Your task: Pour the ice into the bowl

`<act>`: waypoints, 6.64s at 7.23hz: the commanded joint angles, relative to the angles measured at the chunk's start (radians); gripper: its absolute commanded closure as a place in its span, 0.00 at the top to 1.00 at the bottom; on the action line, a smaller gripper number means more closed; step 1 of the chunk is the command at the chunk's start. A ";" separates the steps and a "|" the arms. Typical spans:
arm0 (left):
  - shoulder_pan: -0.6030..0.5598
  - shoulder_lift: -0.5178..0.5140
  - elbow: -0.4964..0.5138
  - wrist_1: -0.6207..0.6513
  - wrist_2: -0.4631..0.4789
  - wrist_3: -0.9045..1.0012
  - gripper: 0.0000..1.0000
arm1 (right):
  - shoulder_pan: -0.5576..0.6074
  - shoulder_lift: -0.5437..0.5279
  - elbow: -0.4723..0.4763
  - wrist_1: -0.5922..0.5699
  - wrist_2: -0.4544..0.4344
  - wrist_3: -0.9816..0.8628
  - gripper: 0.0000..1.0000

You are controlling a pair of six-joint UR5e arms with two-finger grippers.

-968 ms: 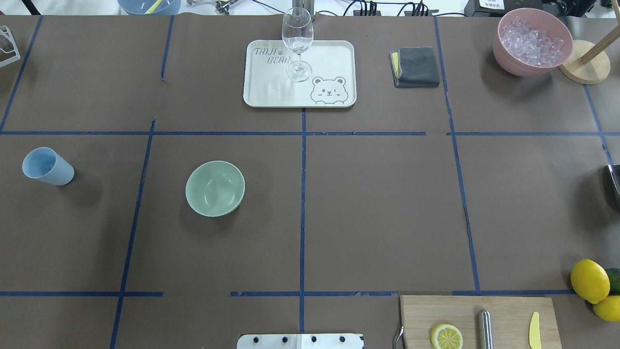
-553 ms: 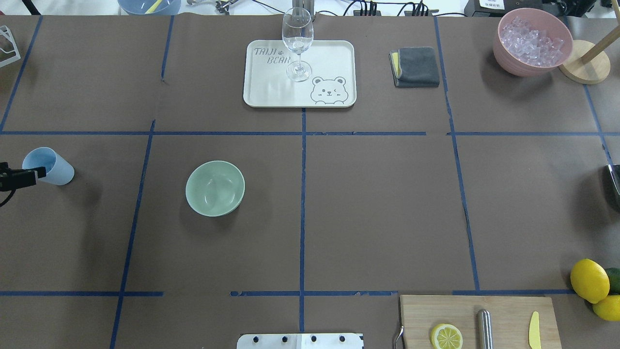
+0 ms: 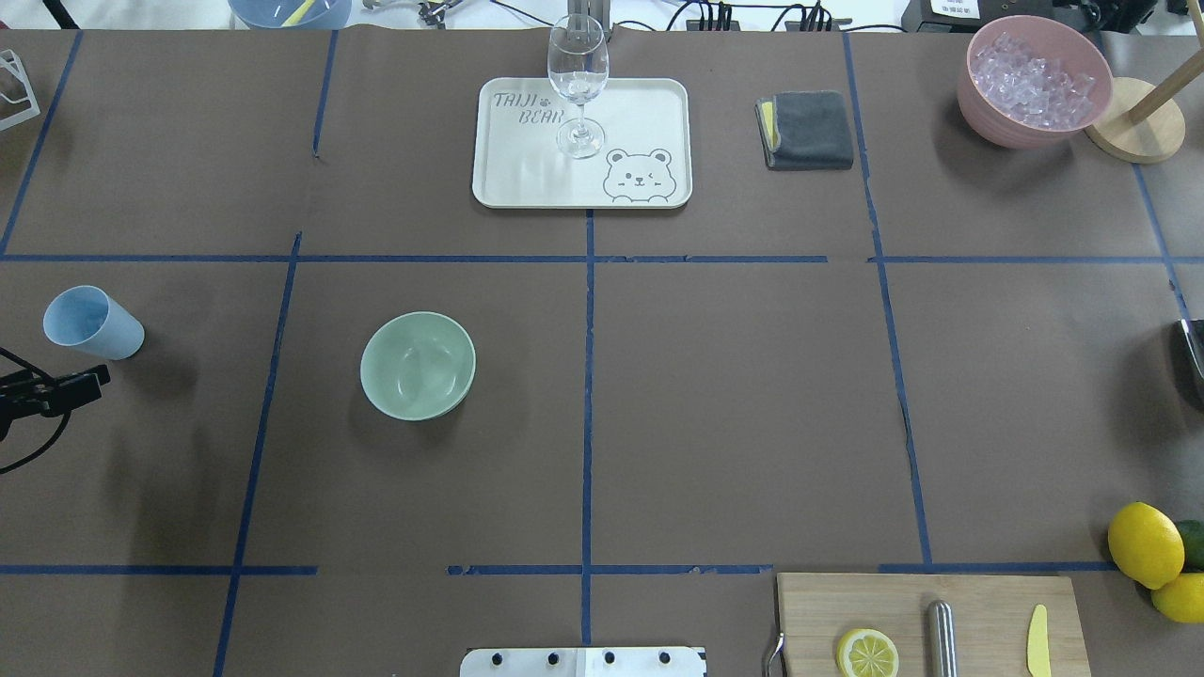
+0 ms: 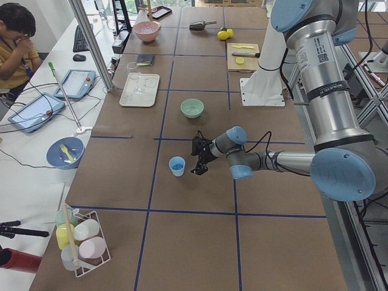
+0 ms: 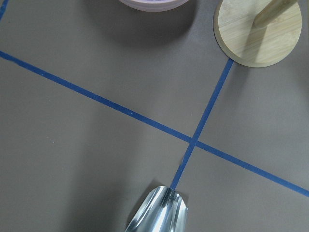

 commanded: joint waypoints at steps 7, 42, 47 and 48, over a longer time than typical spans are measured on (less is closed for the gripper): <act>0.006 -0.136 0.173 -0.079 0.082 0.194 0.91 | -0.001 -0.010 0.008 0.000 0.001 0.004 1.00; 0.118 -0.454 0.099 -0.025 0.458 1.327 0.00 | 0.028 -0.168 0.008 0.078 -0.003 0.185 1.00; 0.198 -0.608 0.092 0.182 0.617 1.579 0.00 | 0.030 -0.168 0.005 0.078 -0.005 0.184 1.00; 0.230 -0.618 0.098 0.182 0.700 1.701 0.00 | 0.030 -0.168 0.005 0.080 -0.005 0.184 1.00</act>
